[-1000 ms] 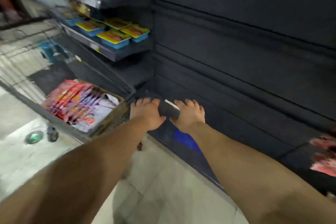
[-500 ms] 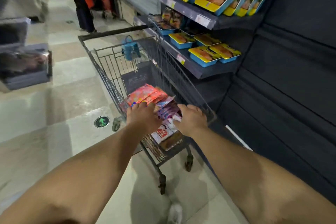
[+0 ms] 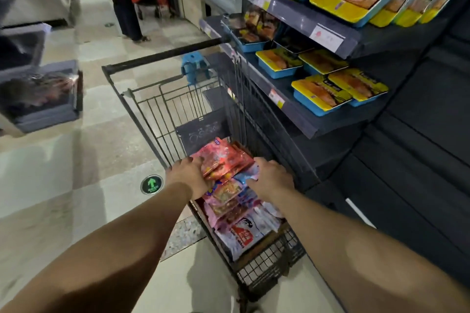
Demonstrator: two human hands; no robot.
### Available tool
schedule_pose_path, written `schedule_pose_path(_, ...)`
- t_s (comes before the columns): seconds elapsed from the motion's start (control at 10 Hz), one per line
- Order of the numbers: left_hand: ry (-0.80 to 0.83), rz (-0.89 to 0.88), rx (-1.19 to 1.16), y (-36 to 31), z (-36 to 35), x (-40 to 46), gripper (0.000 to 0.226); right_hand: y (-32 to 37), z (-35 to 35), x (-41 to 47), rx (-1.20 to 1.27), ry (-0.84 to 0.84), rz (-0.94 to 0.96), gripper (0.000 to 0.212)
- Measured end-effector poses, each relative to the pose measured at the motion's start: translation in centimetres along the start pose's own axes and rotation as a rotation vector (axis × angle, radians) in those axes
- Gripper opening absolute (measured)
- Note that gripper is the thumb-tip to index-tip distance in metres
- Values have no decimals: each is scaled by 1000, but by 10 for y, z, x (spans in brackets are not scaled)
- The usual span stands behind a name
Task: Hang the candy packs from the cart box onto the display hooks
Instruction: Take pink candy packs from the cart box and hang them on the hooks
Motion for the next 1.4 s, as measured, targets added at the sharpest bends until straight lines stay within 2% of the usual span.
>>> schedule_pose_path(0.3,165,-32,-100,27,-46,149,73,-11,-28,88,154,49,-208,62)
schedule_pose_path(0.5,368,-81,-251,51,-93,254,80,2,-81,141,370,113,-437,55)
schedule_pose_path(0.6,477,-13,-349,60,-118,283,69,10,-118,163,431,150,-532,60)
schedule_pose_path(0.8,639,181,-566,83,-195,300,94,17,-168,180,526,185,-762,56)
schedule_pose_path(0.9,750,159,-529,90,-239,302,116,12,-190,186,639,128,-884,62)
schedule_pose_path(1.0,831,102,-514,71,-254,288,115,9,-207,187,779,71,-1015,62)
schedule_pose_path(1.1,968,-81,-414,29,-185,255,66,8,-222,187,956,-8,-1139,44)
schedule_pose_path(1.2,928,-120,-354,20,-175,265,57,3,-240,181,1152,-116,-1304,49)
schedule_pose_path(1.3,716,-84,-354,20,-165,301,50,-3,-237,173,1145,-203,-1328,48)
schedule_pose_path(1.4,561,-49,-336,26,-163,330,44,-15,-226,166,1066,-200,-1242,33)
Point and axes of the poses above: each hand's wrist, its own x-axis towards the middle knuckle, its own z-axis out of the back of the hand, y = z × x, the point moved 7 cm from there along x, towards the middle knuckle, and after that the axes turned 5 degrees about -y, right-handed, at the moved point
